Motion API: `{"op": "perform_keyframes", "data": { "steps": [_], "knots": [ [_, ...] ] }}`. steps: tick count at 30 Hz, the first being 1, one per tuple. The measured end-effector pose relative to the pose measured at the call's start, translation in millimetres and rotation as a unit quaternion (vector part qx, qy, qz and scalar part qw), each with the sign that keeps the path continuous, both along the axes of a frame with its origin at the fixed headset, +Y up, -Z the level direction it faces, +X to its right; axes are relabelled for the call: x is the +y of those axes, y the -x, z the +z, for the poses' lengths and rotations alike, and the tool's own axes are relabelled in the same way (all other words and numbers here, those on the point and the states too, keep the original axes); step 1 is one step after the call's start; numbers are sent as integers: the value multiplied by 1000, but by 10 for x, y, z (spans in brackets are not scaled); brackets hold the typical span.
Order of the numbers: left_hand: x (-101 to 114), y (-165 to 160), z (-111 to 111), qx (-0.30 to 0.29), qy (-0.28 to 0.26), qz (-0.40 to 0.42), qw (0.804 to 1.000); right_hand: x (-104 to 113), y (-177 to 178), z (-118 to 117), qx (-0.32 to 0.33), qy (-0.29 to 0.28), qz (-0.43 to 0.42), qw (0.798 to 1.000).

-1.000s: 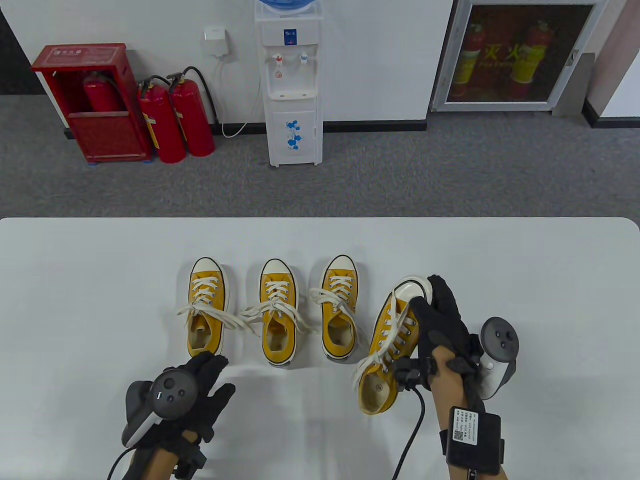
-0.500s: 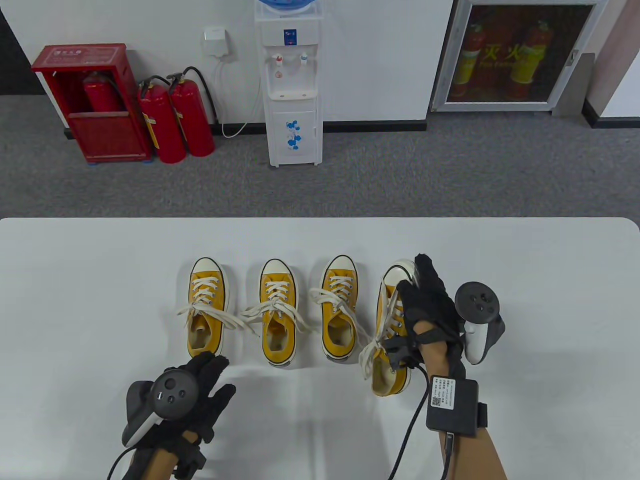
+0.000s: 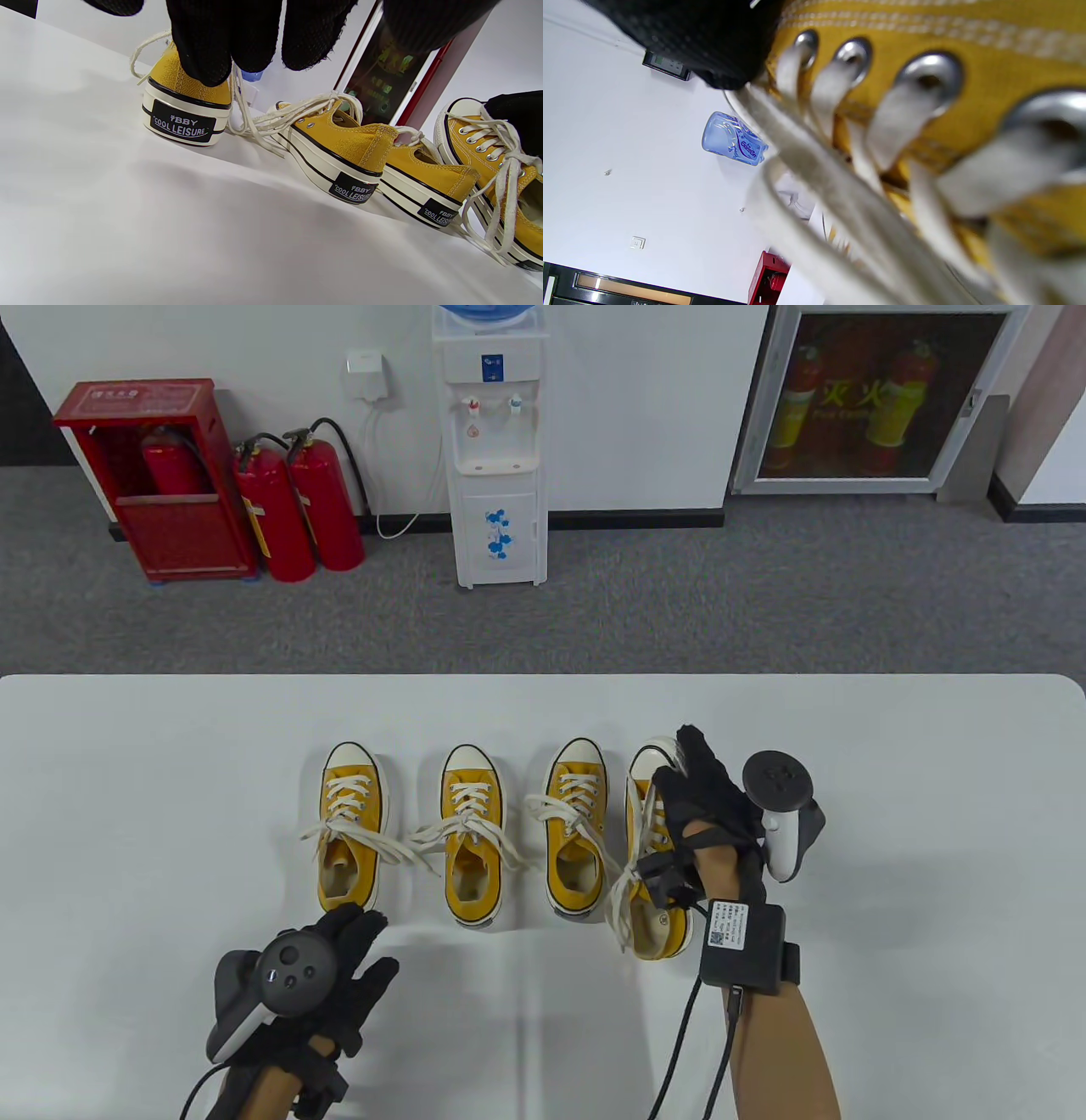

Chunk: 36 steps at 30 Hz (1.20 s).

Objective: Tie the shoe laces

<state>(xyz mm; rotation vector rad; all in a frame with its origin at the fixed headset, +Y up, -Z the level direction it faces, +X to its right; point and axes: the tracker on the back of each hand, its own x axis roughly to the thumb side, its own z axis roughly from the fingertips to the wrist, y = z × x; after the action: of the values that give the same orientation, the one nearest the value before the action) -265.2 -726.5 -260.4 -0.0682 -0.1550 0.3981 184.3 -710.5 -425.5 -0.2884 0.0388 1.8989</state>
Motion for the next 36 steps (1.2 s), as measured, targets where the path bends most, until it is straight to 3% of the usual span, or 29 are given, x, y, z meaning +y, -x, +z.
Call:
{"op": "perform_keyframes", "data": {
  "steps": [22, 36],
  "knots": [
    [-12, -22, -3, -6, 7, -5, 1000, -336, -237, -233, -45, 99, -53, 993],
    [-17, -32, -3, -6, 12, -7, 1000, -452, -212, -331, -12, 134, -66, 989]
  ]
}}
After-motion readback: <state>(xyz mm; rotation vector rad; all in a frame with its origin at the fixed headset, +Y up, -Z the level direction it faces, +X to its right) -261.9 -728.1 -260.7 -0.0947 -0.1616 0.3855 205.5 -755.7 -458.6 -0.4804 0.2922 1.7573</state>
